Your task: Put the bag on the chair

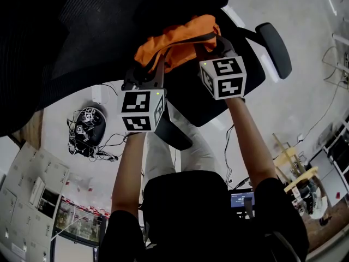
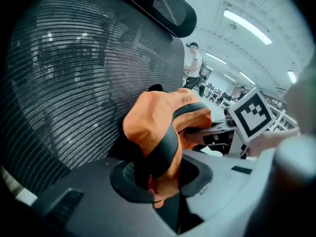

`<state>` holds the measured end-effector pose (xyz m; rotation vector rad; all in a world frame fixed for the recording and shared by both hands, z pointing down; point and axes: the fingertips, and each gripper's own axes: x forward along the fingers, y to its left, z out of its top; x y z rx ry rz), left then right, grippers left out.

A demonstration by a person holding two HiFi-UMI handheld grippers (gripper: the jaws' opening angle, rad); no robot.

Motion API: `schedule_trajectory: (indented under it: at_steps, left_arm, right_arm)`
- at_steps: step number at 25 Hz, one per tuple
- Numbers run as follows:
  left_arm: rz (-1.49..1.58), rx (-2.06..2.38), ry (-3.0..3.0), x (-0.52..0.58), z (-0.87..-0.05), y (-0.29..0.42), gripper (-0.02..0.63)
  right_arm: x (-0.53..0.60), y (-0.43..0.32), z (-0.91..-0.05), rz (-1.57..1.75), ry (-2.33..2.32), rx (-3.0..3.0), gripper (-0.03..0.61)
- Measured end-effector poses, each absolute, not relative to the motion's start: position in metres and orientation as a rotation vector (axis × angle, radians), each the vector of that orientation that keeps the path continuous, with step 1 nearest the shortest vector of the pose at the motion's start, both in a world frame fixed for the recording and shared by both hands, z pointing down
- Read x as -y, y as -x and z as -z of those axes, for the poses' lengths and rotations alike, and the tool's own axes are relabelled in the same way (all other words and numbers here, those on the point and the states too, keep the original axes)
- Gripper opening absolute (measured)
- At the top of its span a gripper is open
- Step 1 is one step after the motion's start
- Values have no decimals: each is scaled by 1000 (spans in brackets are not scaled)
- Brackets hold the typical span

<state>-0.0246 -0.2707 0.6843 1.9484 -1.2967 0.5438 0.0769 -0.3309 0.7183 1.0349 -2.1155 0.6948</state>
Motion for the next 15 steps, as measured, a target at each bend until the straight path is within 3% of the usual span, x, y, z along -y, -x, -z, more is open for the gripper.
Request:
schedule_trajectory:
  at_steps: [5, 15]
  left_arm:
    - [-546, 1313, -1950, 270, -683, 26, 143]
    - [-571, 1330, -1954, 262, -673, 31, 212]
  right_arm:
    - [327, -80, -715, -729, -1036, 2124, 138]
    - [318, -87, -704, -716, -1068, 2102, 258]
